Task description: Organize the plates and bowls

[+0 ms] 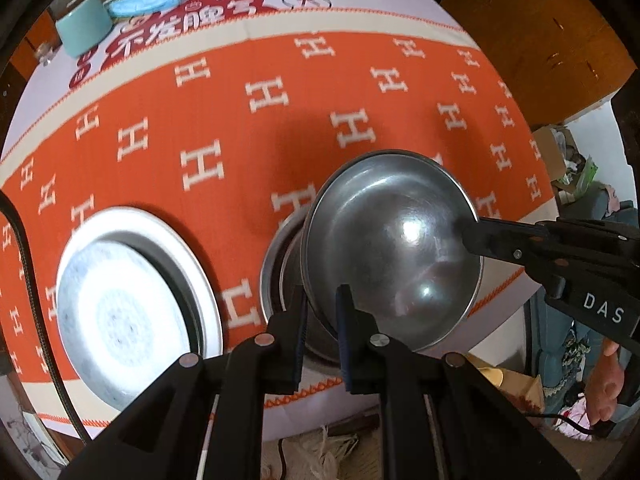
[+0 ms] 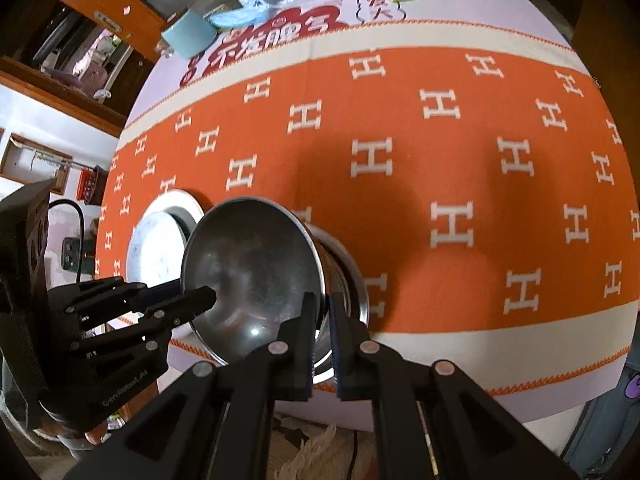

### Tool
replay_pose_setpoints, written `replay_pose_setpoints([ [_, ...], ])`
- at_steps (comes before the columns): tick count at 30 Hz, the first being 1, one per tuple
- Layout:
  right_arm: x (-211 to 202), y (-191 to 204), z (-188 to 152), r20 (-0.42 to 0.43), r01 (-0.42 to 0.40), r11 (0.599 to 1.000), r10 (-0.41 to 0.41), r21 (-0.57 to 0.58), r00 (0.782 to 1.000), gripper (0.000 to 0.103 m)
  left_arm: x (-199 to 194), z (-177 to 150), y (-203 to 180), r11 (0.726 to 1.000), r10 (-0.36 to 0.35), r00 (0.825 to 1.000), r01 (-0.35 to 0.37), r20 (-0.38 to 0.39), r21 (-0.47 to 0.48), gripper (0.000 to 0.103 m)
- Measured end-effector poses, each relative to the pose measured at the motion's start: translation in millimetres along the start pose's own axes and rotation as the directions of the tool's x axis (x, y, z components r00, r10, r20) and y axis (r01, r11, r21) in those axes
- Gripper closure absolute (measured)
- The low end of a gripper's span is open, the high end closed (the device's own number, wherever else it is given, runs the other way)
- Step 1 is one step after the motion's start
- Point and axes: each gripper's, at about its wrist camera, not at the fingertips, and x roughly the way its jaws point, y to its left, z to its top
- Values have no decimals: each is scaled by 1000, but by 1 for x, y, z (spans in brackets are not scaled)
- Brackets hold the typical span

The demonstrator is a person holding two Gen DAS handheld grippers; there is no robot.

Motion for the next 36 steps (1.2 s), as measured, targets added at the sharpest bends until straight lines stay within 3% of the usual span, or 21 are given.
replay_pose_setpoints([
  [19, 40, -6, -20, -76, 29, 1000, -29, -2, 997, 96, 33, -18, -1, 999, 32, 999, -30, -42, 35, 92],
  [28, 46, -4, -19, -67, 52, 998, -53, -22, 996, 96, 35, -19, -2, 999, 33, 999, -32, -26, 42, 90],
  [36, 46, 1, -17, -77, 54, 997, -58, -55, 995, 92, 27, -16, -3, 998, 13, 1000, -13, 0, 54, 69],
])
